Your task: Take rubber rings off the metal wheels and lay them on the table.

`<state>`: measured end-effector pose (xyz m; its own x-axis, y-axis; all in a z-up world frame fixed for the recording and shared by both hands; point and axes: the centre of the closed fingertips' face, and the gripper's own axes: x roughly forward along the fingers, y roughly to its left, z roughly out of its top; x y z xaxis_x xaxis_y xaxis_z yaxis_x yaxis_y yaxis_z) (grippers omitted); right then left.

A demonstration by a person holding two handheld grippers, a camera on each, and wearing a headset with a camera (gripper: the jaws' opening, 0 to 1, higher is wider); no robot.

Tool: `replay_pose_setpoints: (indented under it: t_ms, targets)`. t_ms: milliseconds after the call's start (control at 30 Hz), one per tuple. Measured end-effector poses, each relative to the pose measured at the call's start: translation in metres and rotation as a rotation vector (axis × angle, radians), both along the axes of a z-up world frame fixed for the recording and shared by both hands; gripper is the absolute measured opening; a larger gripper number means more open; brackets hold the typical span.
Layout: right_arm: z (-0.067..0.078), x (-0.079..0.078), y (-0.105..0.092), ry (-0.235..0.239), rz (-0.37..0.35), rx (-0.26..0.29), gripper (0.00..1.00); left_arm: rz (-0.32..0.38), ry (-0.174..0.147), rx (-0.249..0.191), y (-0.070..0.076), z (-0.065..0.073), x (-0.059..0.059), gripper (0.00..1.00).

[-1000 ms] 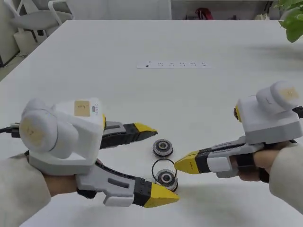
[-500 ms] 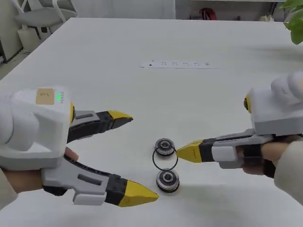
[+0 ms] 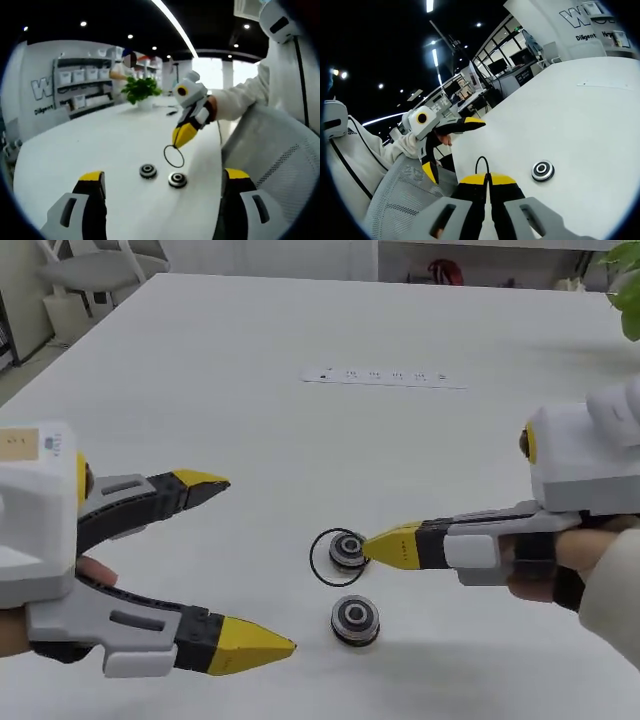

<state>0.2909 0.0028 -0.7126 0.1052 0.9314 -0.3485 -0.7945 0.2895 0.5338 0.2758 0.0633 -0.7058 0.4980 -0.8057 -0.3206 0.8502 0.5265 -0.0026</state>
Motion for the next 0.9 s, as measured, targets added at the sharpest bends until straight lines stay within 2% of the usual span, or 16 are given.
replay_pose_setpoints:
  t_ms: [167, 233, 367, 467, 667, 767, 900]
  targets:
    - [-0.002, -0.003, 0.006, 0.001, 0.013, -0.012, 0.00, 0.018, 0.014, -0.007, 0.004, -0.005, 0.000, 1.00]
    - [-0.005, -0.004, 0.008, 0.005, 0.017, -0.019, 0.00, 0.030, 0.031, -0.016, 0.007, -0.008, 0.000, 1.00]
    - [-0.010, -0.009, 0.014, 0.015, 0.033, -0.036, 0.00, 0.048, 0.033, -0.031, 0.012, -0.015, 0.000, 1.00]
    - [-0.013, -0.013, 0.018, 0.023, 0.046, -0.037, 0.00, 0.073, 0.058, -0.049, 0.016, -0.022, 0.001, 1.00]
    - [-0.025, -0.020, 0.027, 0.036, 0.072, -0.066, 0.00, 0.066, 0.059, -0.043, 0.015, -0.025, -0.002, 1.00]
    - [-0.032, -0.021, 0.031, 0.031, 0.080, -0.089, 0.00, 0.058, 0.063, -0.036, 0.014, -0.031, -0.003, 1.00]
    - [-0.043, -0.019, 0.035, 0.036, 0.074, -0.117, 0.00, 0.067, 0.090, -0.049, 0.016, -0.037, -0.003, 1.00]
